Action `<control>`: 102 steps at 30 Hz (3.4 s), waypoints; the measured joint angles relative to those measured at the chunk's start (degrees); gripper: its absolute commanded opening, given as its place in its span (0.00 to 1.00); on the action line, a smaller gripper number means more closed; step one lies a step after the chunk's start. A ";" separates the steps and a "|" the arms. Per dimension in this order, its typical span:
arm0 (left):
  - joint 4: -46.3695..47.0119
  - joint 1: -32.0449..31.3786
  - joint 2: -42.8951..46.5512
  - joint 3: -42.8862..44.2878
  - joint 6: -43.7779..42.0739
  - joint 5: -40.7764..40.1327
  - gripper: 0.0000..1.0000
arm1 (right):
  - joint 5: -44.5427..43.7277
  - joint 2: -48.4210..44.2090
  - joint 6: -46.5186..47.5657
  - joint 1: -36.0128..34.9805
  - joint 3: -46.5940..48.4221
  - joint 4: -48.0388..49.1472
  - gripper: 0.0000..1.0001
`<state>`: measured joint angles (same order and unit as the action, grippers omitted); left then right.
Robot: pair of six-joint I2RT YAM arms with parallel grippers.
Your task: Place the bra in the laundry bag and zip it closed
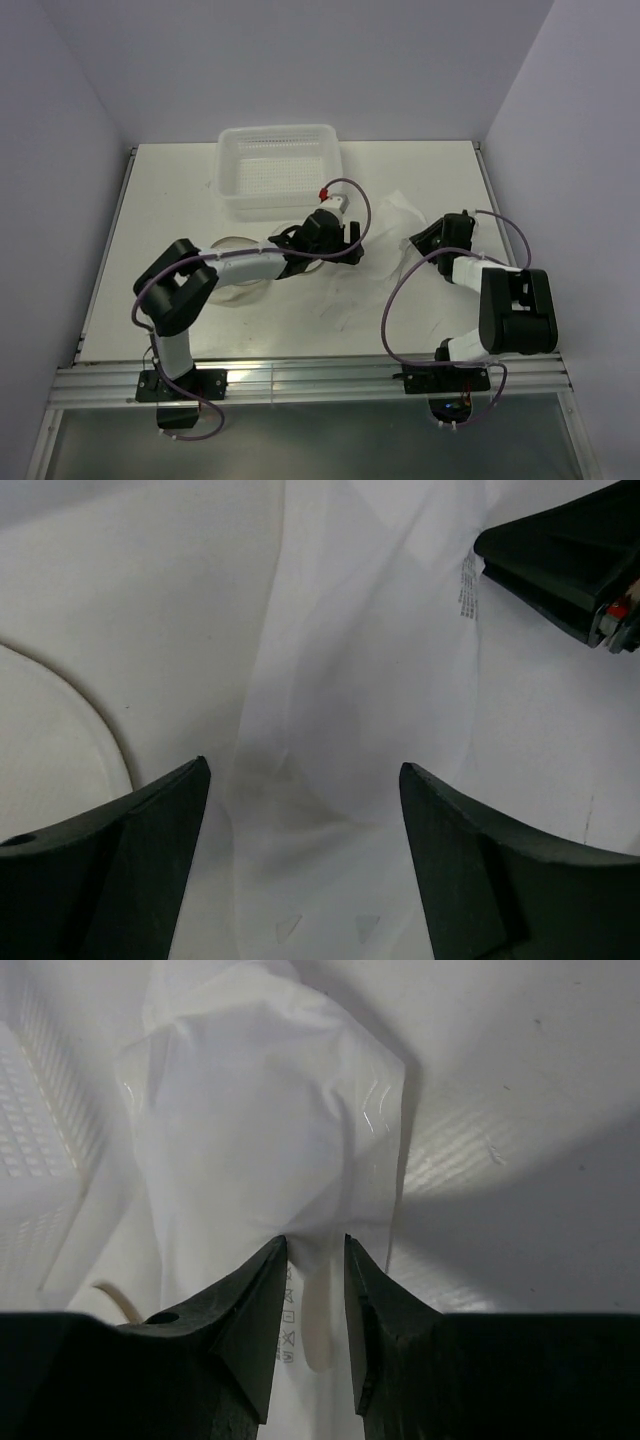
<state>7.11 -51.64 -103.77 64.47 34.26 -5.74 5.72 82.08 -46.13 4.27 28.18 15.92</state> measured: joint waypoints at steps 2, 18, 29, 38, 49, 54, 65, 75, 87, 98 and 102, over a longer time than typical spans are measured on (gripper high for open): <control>0.07 -0.04 -3.06 1.77 -0.20 0.81 0.69 | 1.38 1.88 0.37 -0.04 1.18 0.90 0.40; 3.61 -4.31 -6.12 -1.09 4.02 2.56 0.00 | -1.09 -19.98 5.22 -14.12 -2.56 -5.11 0.79; 11.63 -10.84 6.91 -17.73 20.94 -7.96 0.00 | -1.22 -44.68 4.96 -20.94 -14.45 -23.17 0.73; 17.55 -11.45 10.75 -24.24 29.86 -13.31 0.00 | -1.27 -48.52 -1.46 -30.95 -18.51 -29.62 0.70; 20.41 -11.45 10.82 -23.93 31.39 -13.25 0.63 | -3.13 -46.34 -5.90 -34.18 -19.96 -28.06 0.74; 18.23 -11.47 10.86 -21.99 28.26 -14.14 0.92 | -3.78 -47.78 -5.92 -36.06 -19.89 -29.68 0.76; 11.39 -13.00 25.22 -22.18 18.27 -19.67 0.84 | -5.79 -46.23 -9.64 -41.62 -19.87 -28.89 0.58; 6.51 -13.14 30.49 -25.46 13.64 -21.33 0.82 | -7.37 -44.44 -11.47 -43.41 -20.37 -26.73 0.00; -1.86 -13.22 43.63 -26.34 11.17 -24.00 0.76 | -9.97 -42.51 -9.81 -37.48 -0.66 -18.75 0.00; 4.07 -19.52 33.99 -32.26 10.03 -19.91 0.97 | -4.09 -40.65 -9.57 -29.68 -0.46 -16.48 0.00; 7.78 -19.82 28.79 -31.63 8.76 -20.26 0.99 | -2.23 -46.58 -8.52 -28.74 -1.27 -19.02 0.00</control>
<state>14.90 -71.46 -74.98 32.84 43.03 -26.00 3.49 35.51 -54.65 -24.47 26.92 -3.09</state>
